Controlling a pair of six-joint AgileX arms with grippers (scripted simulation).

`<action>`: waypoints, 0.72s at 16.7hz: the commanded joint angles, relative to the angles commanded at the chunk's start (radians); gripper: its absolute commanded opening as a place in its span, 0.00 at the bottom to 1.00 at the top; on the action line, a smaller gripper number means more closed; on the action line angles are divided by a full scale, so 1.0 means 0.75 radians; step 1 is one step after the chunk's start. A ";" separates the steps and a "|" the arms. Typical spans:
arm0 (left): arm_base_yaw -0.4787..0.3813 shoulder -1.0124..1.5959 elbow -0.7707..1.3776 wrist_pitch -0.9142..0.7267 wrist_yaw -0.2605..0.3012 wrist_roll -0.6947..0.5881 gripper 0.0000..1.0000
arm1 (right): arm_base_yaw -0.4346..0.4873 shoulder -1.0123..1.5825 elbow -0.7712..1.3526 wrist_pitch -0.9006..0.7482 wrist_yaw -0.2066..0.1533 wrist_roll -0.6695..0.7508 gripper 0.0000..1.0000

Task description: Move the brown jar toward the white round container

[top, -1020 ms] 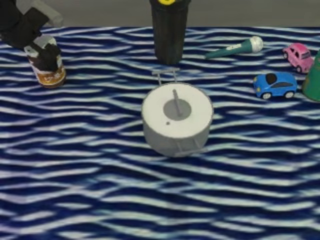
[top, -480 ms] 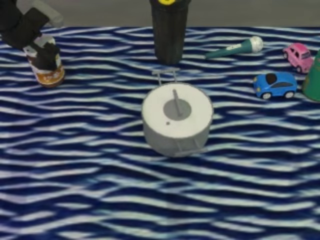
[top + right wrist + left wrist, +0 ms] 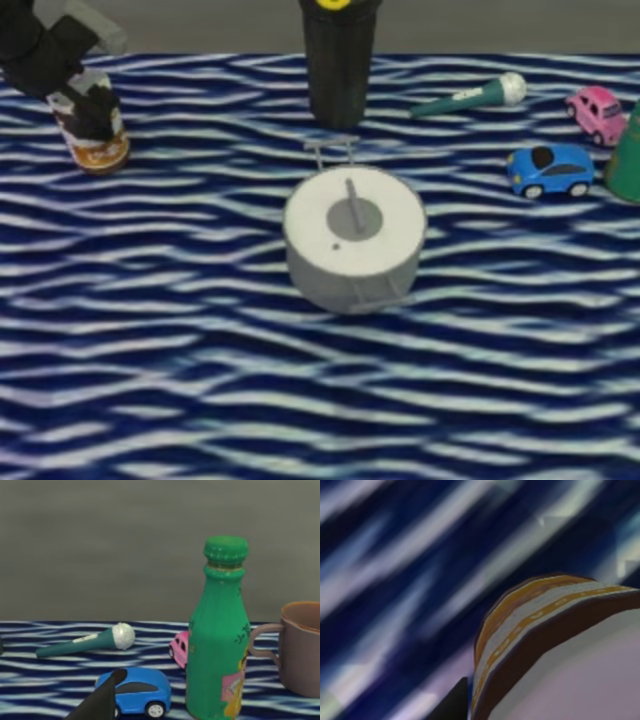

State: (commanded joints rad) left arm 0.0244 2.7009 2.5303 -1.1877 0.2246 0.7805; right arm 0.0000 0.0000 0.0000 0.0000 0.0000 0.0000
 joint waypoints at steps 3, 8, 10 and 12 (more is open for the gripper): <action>0.008 -0.022 -0.021 0.002 -0.001 0.001 0.00 | 0.000 0.000 0.000 0.000 0.000 0.000 1.00; 0.023 -0.289 -0.306 0.024 -0.004 0.004 0.00 | 0.000 0.000 0.000 0.000 0.000 0.000 1.00; 0.031 -0.442 -0.483 0.036 -0.005 0.008 0.00 | 0.000 0.000 0.000 0.000 0.000 0.000 1.00; 0.040 -0.591 -0.649 0.047 -0.005 0.012 0.00 | 0.000 0.000 0.000 0.000 0.000 0.000 1.00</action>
State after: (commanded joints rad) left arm 0.0547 2.2578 2.0439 -1.1527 0.2204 0.7892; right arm 0.0000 0.0000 0.0000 0.0000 0.0000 0.0000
